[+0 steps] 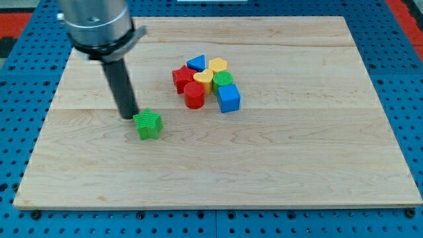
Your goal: Move the green star into the group of blocks
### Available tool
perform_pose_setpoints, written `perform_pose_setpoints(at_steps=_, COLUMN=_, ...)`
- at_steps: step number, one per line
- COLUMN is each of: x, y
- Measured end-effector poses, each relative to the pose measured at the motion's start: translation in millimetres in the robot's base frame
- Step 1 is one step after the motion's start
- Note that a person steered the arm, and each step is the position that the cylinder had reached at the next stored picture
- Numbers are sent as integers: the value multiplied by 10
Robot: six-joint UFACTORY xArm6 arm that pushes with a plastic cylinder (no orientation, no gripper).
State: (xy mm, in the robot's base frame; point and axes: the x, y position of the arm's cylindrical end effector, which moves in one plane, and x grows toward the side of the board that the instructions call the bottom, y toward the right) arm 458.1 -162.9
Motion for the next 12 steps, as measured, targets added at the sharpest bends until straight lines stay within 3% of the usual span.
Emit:
perform_pose_setpoints(at_steps=1, x=336, y=-173)
perform_pose_setpoints(at_steps=2, x=428, y=292)
perform_pose_setpoints(at_steps=3, x=384, y=718)
perform_pose_setpoints(at_steps=6, x=241, y=544)
perform_pose_setpoints(at_steps=8, x=180, y=1151)
perform_pose_setpoints(at_steps=10, x=448, y=1256)
perform_pose_setpoints(at_steps=12, x=-16, y=1516)
